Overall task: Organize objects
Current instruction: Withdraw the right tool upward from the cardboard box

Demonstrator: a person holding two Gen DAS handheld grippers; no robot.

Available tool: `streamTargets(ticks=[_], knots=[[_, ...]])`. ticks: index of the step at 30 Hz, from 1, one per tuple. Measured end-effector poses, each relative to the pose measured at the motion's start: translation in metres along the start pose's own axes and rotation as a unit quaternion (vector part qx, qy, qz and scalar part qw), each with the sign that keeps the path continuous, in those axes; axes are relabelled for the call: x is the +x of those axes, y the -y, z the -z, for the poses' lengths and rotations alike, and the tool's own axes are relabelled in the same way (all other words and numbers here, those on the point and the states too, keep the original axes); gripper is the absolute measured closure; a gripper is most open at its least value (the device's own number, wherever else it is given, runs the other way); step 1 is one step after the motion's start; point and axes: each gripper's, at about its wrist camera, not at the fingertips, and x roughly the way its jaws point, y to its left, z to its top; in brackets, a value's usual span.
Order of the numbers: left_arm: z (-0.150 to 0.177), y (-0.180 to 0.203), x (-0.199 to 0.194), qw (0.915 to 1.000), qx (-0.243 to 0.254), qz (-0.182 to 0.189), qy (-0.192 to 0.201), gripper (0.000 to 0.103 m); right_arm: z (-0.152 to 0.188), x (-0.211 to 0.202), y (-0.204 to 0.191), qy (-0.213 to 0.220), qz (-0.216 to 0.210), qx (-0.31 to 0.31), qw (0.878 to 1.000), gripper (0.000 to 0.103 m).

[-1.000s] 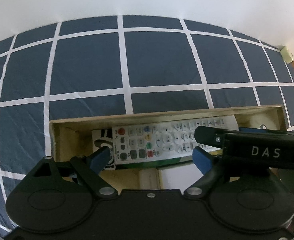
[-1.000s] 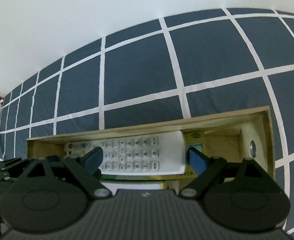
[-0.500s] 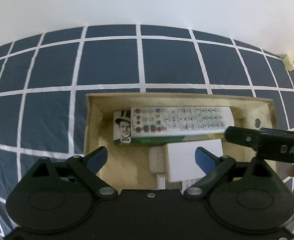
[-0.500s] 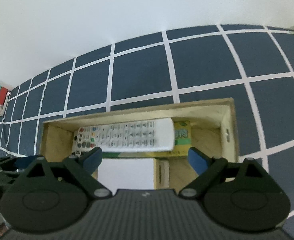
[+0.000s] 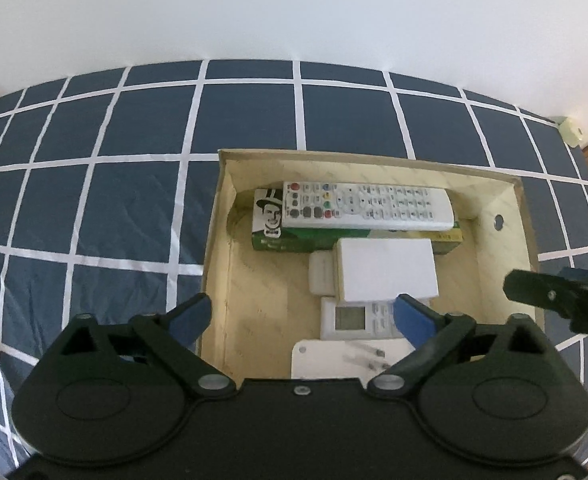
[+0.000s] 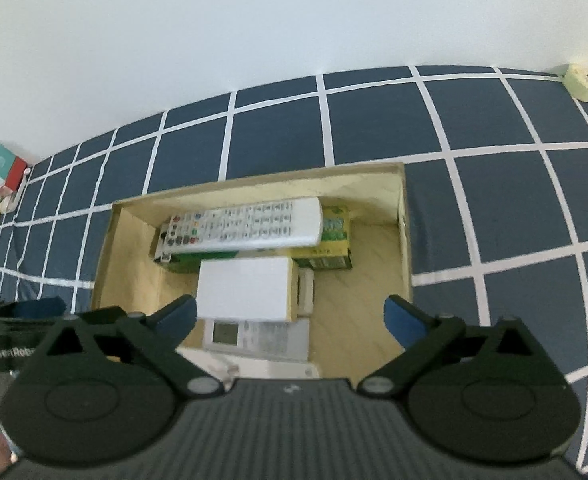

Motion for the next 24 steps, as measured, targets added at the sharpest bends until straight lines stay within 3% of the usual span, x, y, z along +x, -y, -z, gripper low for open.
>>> streamTargets(ticks=[24], knots=[[0.050, 0.000, -0.038, 0.9997, 0.005, -0.021, 0.014, 0.000, 0.056, -0.042, 0.005, 0.004, 0.018, 0.006, 1.000, 0.000]])
